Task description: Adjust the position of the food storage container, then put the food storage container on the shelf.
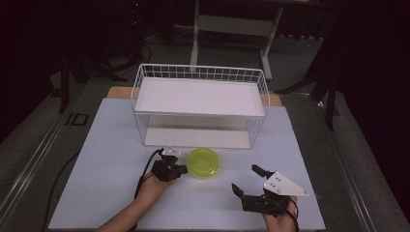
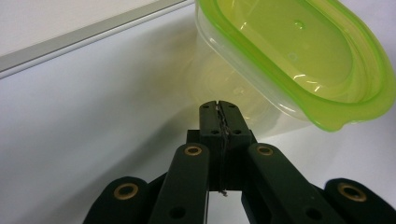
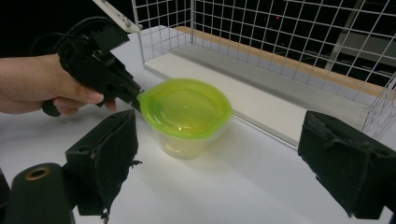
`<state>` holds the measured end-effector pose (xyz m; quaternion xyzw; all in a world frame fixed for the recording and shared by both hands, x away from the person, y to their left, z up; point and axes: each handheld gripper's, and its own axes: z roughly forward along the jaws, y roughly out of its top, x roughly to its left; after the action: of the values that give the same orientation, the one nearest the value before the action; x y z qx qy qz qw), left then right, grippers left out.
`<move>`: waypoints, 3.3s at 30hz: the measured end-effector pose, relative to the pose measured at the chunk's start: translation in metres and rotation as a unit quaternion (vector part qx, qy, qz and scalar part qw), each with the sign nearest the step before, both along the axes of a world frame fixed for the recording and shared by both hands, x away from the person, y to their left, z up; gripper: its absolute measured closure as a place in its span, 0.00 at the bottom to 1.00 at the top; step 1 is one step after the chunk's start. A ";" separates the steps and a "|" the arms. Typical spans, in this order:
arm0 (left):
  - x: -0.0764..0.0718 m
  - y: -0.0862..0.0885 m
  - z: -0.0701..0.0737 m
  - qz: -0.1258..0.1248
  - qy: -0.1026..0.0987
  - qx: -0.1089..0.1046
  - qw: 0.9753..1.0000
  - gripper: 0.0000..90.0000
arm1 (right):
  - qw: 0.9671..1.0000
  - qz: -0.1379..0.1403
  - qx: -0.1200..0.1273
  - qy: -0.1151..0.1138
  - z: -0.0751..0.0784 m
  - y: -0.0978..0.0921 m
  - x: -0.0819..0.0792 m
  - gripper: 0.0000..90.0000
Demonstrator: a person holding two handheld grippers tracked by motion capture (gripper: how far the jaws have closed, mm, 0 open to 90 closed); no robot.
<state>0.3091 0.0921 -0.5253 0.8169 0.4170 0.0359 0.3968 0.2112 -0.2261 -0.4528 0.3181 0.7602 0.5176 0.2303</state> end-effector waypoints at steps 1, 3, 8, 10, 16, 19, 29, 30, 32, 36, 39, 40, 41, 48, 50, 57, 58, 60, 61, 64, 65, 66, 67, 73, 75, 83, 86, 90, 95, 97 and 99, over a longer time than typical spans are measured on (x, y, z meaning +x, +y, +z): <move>0.001 -0.001 0.000 0.000 0.001 0.001 1.000 1.00 | 1.000 0.000 0.000 0.001 0.000 0.000 0.000 0.13; 0.002 -0.004 -0.001 -0.001 0.000 0.001 1.000 1.00 | 1.000 0.000 -0.001 0.001 0.000 0.000 0.000 0.13; 0.004 -0.006 -0.003 -0.002 -0.003 0.003 1.000 1.00 | 1.000 0.003 -0.002 0.001 -0.001 0.001 0.000 0.13; 0.004 -0.004 -0.003 -0.001 -0.005 0.006 1.000 1.00 | 1.000 0.003 -0.003 0.001 -0.001 0.001 0.000 0.13; -0.006 0.010 0.002 0.001 -0.021 0.016 1.000 1.00 | 1.000 -0.001 0.001 0.003 -0.001 0.001 0.000 0.16; -0.012 0.021 0.008 0.000 -0.031 0.003 1.000 1.00 | 1.000 0.001 0.000 0.004 -0.001 0.002 0.000 0.16; -0.041 0.057 0.031 -0.021 -0.072 -0.068 0.995 0.81 | 1.000 0.013 0.001 0.002 -0.002 0.007 0.001 0.17; -0.045 0.060 0.034 -0.028 -0.079 -0.077 0.993 0.77 | 1.000 0.015 0.000 0.002 -0.002 0.007 0.001 0.17; -0.049 0.062 0.037 -0.033 -0.084 -0.082 0.993 0.69 | 1.000 0.015 -0.002 0.004 -0.003 0.008 0.001 0.17; -0.057 0.062 0.045 -0.053 -0.097 -0.097 0.989 0.59 | 1.000 0.017 -0.005 0.005 -0.002 0.010 0.001 0.17; -0.060 0.060 0.051 -0.060 -0.100 -0.110 0.987 0.41 | 1.000 0.021 -0.007 0.013 -0.001 0.012 0.002 0.16; -0.061 0.059 0.053 -0.062 -0.102 -0.109 0.987 0.35 | 1.000 0.022 -0.005 0.017 -0.001 0.012 0.002 0.16; -0.062 0.057 0.055 -0.071 -0.104 -0.116 0.985 0.25 | 1.000 0.023 -0.003 0.019 0.000 0.013 0.002 0.16; -0.061 0.047 0.065 -0.065 -0.114 -0.122 0.984 0.02 | 0.998 0.047 -0.006 0.041 0.007 0.021 0.006 0.15; -0.060 0.045 0.067 -0.061 -0.127 -0.129 0.982 0.02 | 0.998 0.048 -0.005 0.044 0.007 0.022 0.007 0.15; -0.049 0.040 0.074 -0.056 -0.138 -0.153 0.977 0.02 | 0.997 0.048 0.013 0.058 0.015 0.023 0.029 0.13; -0.047 0.039 0.074 -0.058 -0.136 -0.156 0.977 0.02 | 0.998 0.044 0.007 0.052 0.016 0.024 0.032 0.13; -0.043 0.039 0.076 -0.059 -0.127 -0.157 0.978 0.02 | 0.998 0.041 0.008 0.055 0.018 0.024 0.037 0.13; -0.041 0.038 0.077 -0.060 -0.125 -0.155 0.978 0.02 | 0.998 0.037 0.011 0.056 0.019 0.024 0.039 0.13; -0.036 0.035 0.079 -0.063 -0.118 -0.147 0.980 0.04 | 0.997 0.039 0.019 0.070 0.021 0.025 0.048 0.13; -0.034 0.034 0.079 -0.064 -0.113 -0.148 0.980 0.04 | 0.997 0.036 0.019 0.072 0.020 0.025 0.051 0.13; -0.033 0.034 0.080 -0.061 -0.109 -0.149 0.981 0.04 | 0.996 0.032 0.022 0.076 0.020 0.027 0.054 0.13; -0.031 0.033 0.080 -0.059 -0.110 -0.148 0.981 0.04 | 0.996 0.030 0.027 0.081 0.020 0.028 0.057 0.13; -0.019 0.024 0.078 -0.054 -0.084 -0.131 0.986 0.04 | 0.995 0.020 0.024 0.098 0.012 0.034 0.073 0.16; -0.015 0.020 0.076 -0.049 -0.083 -0.123 0.988 0.04 | 0.994 0.015 0.023 0.107 0.008 0.036 0.079 0.16; -0.001 0.006 0.063 -0.038 -0.056 -0.103 0.992 0.06 | 0.990 0.006 0.014 0.139 -0.009 0.045 0.097 0.25; 0.003 0.003 0.056 -0.040 -0.044 -0.098 0.993 0.07 | 0.988 0.001 0.022 0.151 -0.015 0.045 0.102 0.29; 0.007 0.003 0.048 -0.025 -0.031 -0.095 0.995 0.12 | 0.987 -0.008 0.018 0.161 -0.023 0.046 0.108 0.32; 0.010 0.005 0.040 0.006 -0.017 -0.082 0.996 0.18 | 0.985 -0.018 0.015 0.169 -0.033 0.045 0.110 0.36; 0.011 0.007 0.036 0.020 -0.009 -0.079 0.997 0.23 | 0.984 -0.020 0.014 0.174 -0.036 0.045 0.110 0.37; 0.012 0.008 0.032 0.033 -0.001 -0.075 0.997 0.28 | 0.983 -0.021 0.012 0.180 -0.039 0.045 0.110 0.37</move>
<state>0.3213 0.1003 -0.4928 0.7706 0.4446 0.0182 0.4562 0.3210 -0.1814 -0.4915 0.4244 0.7762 0.4561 0.0968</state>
